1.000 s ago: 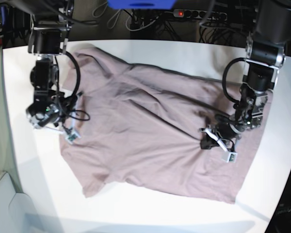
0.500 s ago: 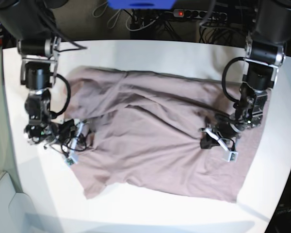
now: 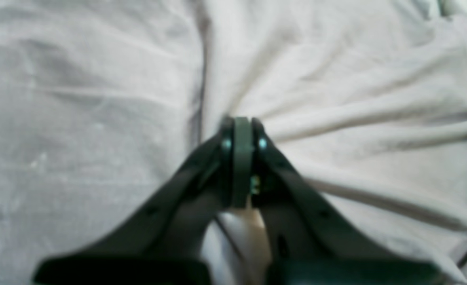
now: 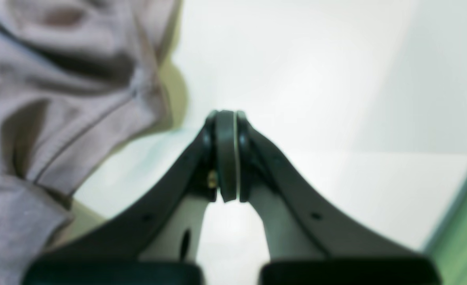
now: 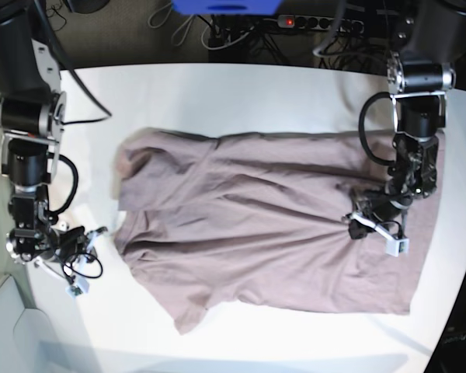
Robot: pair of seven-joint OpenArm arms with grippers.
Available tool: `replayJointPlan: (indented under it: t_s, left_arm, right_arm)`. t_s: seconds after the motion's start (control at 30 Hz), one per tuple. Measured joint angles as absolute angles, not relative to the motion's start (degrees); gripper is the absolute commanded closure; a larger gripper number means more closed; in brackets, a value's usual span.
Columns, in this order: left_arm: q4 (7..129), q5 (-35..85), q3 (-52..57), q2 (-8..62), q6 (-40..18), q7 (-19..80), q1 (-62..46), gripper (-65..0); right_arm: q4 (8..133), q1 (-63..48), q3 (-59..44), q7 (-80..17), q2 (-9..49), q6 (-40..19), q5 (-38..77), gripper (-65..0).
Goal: Layout the t-shirt on the table in an organized manner, then fold the t-shirt properly
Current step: 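Grasp the shirt edges with both grippers and pull them apart to square it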
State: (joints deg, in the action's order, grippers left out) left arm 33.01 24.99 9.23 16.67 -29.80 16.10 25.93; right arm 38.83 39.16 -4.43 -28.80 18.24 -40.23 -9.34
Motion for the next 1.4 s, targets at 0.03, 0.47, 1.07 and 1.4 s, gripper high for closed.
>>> replayJointPlan:
  t_s: [0.03, 0.47, 1.07, 1.4]
  left_arm:
    - [34.4, 25.1, 9.3, 16.2, -29.8, 16.8, 25.3, -0.1]
    - [65.9, 24.8, 9.6, 13.3, -30.1, 34.5, 18.0, -0.1]
    - [87.9, 24.9, 34.5, 14.9, -30.2, 43.8, -6.2, -0.1]
    - [87.5, 24.9, 35.2, 14.4, -30.2, 44.4, -7.7, -0.1]
  right_arm:
    - [41.3, 38.2, -4.4, -31.2, 18.2, -40.2, -9.0, 0.0]
    - [75.9, 22.8, -3.8, -45.4, 4.6, -40.2, -9.0, 0.0]
    - [39.7, 33.6, -4.2, -25.8, 9.6, -37.8, -8.7, 0.0]
    - [32.7, 35.2, -4.3, -15.4, 16.1, -7.5, -9.1, 0.0]
